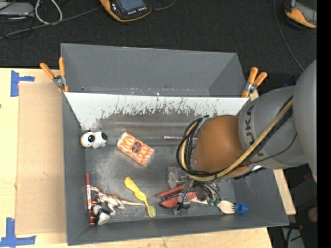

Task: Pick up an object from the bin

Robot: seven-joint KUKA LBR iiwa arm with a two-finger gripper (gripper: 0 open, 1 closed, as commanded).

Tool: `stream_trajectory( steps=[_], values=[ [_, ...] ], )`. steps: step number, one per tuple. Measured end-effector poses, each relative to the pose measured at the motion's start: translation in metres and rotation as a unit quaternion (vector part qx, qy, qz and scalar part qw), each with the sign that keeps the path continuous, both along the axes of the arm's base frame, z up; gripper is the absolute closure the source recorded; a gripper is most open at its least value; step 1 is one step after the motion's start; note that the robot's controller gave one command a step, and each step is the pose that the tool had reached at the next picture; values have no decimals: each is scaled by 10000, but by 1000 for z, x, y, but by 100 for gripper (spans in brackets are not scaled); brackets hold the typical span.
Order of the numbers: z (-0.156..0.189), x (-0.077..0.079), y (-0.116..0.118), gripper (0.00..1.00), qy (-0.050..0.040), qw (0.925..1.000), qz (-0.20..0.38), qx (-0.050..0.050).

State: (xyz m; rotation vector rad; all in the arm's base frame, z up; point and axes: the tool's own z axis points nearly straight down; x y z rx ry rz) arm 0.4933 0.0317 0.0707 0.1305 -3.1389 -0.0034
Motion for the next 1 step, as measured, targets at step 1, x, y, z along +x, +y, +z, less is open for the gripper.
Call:
stream_trajectory(
  steps=[1],
  values=[
    [0, 0, 0, 100, 0, 10000, -4, 1]
  ],
)
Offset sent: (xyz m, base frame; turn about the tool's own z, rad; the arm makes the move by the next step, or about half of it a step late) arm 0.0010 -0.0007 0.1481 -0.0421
